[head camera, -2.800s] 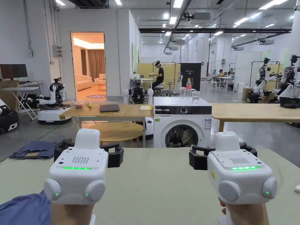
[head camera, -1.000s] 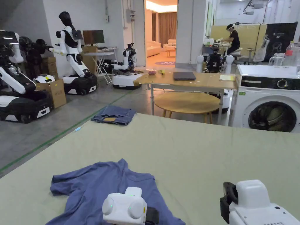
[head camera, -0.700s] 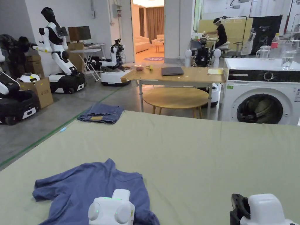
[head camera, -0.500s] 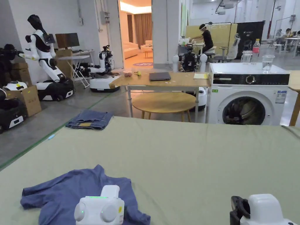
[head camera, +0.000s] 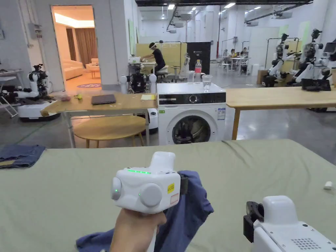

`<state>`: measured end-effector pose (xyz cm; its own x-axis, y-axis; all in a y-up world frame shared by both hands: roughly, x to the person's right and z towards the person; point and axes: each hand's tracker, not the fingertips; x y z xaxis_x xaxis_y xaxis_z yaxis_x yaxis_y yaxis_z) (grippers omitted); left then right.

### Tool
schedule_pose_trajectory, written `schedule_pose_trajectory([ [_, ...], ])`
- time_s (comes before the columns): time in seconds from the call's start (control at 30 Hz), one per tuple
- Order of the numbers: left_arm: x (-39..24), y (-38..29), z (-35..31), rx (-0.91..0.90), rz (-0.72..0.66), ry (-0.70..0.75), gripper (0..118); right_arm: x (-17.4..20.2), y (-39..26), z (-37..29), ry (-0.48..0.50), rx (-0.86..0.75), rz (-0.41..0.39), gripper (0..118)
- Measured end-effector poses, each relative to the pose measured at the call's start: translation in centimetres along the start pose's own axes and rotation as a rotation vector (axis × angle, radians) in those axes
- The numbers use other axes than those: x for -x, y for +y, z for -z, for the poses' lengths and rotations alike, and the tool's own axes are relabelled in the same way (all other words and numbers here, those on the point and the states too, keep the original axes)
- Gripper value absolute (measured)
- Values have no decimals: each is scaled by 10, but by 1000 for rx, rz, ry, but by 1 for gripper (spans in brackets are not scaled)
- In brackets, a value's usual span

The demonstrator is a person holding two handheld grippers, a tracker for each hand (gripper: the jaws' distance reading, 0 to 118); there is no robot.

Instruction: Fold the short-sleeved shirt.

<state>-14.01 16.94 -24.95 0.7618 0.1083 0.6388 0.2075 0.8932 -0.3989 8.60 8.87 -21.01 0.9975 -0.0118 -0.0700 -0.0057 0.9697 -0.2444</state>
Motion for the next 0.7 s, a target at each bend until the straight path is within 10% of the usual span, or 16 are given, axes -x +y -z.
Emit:
schedule_pose_trajectory([
  [0.3, 2, -85, 193, 449, 89, 68, 0, -85, -24, 8, -154, 70, 12, 1],
  [0.5, 21, -97, 176, 342, -41, 73, 8, -97, -34, 29, -138, 120, 24, 1],
  [0.6, 13, -80, 116, 210, -20, 62, 104, -83, -31, 33, -91, 127, 31, 1],
  [0.7, -14, -73, 22, 20, 57, 130, 106, -60, -26, 26, -50, 103, 37, 1],
])
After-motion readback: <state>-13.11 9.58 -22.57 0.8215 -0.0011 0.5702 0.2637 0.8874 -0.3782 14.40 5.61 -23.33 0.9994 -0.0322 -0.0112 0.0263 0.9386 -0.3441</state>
